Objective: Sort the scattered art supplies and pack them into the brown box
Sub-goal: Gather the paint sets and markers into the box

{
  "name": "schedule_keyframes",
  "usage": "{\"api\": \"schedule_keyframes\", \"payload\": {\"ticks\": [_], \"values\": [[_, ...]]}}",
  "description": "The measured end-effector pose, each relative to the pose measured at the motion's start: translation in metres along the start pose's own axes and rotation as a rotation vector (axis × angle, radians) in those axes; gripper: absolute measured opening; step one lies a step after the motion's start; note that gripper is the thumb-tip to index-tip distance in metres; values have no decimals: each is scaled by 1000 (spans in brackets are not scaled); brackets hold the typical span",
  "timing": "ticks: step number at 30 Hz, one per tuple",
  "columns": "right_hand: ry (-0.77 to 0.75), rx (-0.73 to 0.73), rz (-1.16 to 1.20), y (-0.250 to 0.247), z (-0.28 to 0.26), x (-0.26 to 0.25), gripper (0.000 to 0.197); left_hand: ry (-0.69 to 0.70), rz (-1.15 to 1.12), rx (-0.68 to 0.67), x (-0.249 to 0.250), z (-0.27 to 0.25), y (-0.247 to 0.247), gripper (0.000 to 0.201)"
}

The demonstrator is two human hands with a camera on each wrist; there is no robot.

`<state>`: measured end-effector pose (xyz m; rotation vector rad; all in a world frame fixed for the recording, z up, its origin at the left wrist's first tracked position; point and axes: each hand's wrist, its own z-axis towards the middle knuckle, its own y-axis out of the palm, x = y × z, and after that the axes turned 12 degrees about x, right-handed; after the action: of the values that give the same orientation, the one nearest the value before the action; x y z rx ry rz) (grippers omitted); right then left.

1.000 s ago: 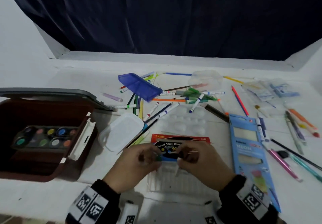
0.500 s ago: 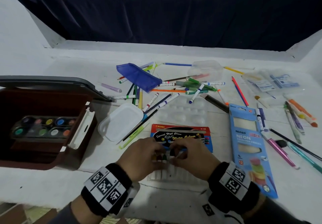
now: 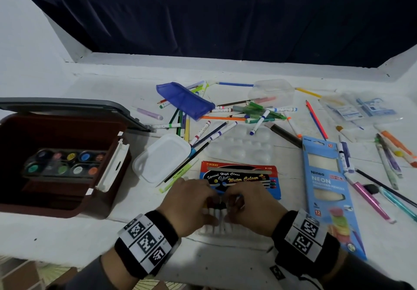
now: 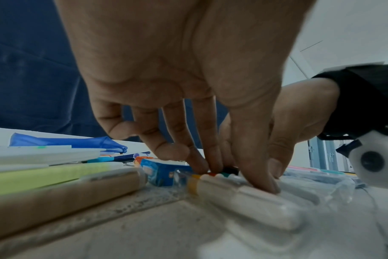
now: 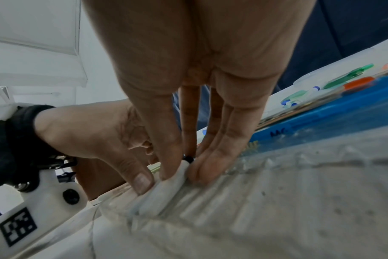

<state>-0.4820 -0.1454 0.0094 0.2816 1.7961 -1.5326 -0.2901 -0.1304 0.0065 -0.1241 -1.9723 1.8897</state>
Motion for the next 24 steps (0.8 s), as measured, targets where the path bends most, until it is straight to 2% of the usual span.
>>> {"api": "schedule_keyframes", "payload": {"ticks": [8,14,20,24], "values": [[4,-8,5,3,-5,-16,18,-9,45,33,-2,3,3,50],[53,38,-87,7,-6,-15,18,-11,38,25,-1,3,3,46],[4,36,-271,13,-6,-17,22,-1,-2,37,-1,4,0,47],[10,-11,-238,5,-2,-18,26,-5,-55,23,-4,4,0,50]]}}
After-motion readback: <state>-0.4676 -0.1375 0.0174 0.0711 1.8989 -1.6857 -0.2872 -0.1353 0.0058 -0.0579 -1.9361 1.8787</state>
